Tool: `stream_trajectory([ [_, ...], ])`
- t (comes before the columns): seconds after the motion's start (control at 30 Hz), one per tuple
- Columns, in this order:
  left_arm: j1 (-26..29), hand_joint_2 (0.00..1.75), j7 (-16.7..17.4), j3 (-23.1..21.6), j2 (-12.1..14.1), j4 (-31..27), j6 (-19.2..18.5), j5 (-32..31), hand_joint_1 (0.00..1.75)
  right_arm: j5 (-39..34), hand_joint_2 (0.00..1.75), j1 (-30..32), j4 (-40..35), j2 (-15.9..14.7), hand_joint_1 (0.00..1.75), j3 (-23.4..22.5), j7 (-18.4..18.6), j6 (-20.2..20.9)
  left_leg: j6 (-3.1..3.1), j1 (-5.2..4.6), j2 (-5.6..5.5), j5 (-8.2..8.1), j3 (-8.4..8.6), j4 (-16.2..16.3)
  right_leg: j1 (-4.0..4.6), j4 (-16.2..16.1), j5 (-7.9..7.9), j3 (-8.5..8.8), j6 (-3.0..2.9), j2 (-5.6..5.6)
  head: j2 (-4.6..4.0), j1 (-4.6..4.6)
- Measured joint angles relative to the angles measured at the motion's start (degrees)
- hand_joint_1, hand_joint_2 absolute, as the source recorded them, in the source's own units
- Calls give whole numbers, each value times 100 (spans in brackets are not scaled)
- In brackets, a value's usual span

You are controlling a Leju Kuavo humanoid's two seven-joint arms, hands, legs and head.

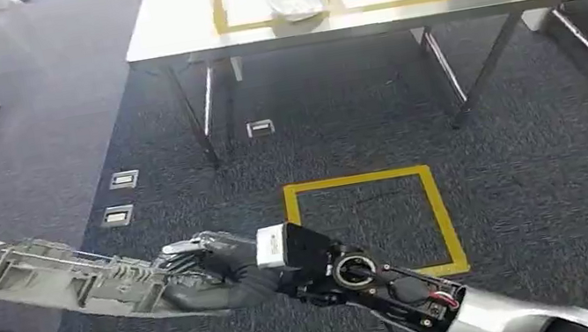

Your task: Take the parts from the cabinet and place them on the table.

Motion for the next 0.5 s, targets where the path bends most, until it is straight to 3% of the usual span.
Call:
stream_trajectory([
  [0.07, 30, 175, 4, 0, 0, 0, 0, 2, 0, -2, 175, -1, -2, 2, 175, 0, -11, 9, -70, 21, -13, -81, 69, 20, -46, -971, 772, 109, 28, -27, 0, -2],
  [0.1, 14, 175, 2, 0, 20, 4, -2, 2, 0, -4, 175, 3, -2, 2, 175, 0, -26, 18, -109, -4, -27, -103, 63, 69, -21, -1037, 760, 60, 13, -25, 0, -4],
  [0.13, 11, 175, 2, 0, 15, 4, -2, 2, 0, -7, 175, 13, -4, 2, 175, 4, -31, 26, -146, -5, -43, -84, 33, 49, -9, -1030, 759, 38, -72, -12, 0, 2],
  [0.17, 19, 175, 2, 0, 28, 4, 0, 2, 0, -7, 175, 21, -7, 6, 175, 4, -35, 24, -143, -23, -44, -111, 7, 92, -42, -1062, 806, 35, -79, -5, 0, -2],
  [0.2, 33, 175, 2, 0, 31, 4, -2, 2, 0, -7, 175, 20, -4, 9, 175, 2, -35, 24, -31, -16, -39, -82, 2, 81, -29, -1053, 795, 27, -63, 1, 0, -4],
  [0.23, 35, 175, 2, 0, 33, 4, -2, 2, 0, -7, 175, 19, -4, 9, 175, 2, -33, 24, -23, -14, -29, -83, 16, 70, -18, -1054, 795, 24, -65, 16, 0, -7],
  [0.4, 24, 175, -2, 0, 26, 4, -2, 2, 0, -7, 175, 20, -7, 9, 175, 2, -35, 24, -29, -10, -19, -77, 57, -5, 2, -1053, 761, 26, -118, 27, 0, -17],
  [0.5, 26, 175, -2, 0, 26, 4, -2, 2, 0, -7, 175, 20, -4, 9, 175, -2, -35, 24, -105, -7, -17, -84, 65, -27, 7, -1051, 746, 25, -142, 26, 0, -17],
])
